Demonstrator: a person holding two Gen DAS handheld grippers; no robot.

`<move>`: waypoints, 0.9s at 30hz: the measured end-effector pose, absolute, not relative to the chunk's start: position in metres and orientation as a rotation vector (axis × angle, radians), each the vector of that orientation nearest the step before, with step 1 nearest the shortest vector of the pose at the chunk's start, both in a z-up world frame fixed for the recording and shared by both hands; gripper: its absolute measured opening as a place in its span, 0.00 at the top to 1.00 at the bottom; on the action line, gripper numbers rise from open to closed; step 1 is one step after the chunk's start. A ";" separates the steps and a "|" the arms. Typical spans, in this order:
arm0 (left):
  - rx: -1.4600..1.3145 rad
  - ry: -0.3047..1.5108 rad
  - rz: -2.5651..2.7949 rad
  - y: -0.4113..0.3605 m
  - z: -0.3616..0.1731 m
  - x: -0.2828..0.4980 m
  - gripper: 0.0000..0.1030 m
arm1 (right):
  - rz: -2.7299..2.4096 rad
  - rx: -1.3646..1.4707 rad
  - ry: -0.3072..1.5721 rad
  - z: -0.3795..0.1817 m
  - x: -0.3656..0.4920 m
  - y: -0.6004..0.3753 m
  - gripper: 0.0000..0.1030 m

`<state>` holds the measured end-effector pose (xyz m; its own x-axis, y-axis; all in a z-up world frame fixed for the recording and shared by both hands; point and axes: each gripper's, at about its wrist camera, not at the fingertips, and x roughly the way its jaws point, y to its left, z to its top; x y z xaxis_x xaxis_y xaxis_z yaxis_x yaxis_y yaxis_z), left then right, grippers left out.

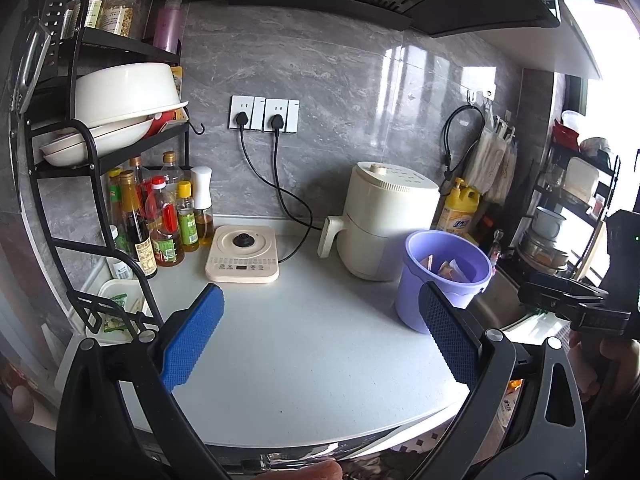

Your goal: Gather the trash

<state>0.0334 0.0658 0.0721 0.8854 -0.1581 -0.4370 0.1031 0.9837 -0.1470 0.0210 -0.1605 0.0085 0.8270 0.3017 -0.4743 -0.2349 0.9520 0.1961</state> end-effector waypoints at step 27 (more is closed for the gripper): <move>-0.135 0.472 -0.111 0.072 0.066 0.012 0.06 | 0.297 0.121 0.561 -0.008 0.006 -0.156 0.08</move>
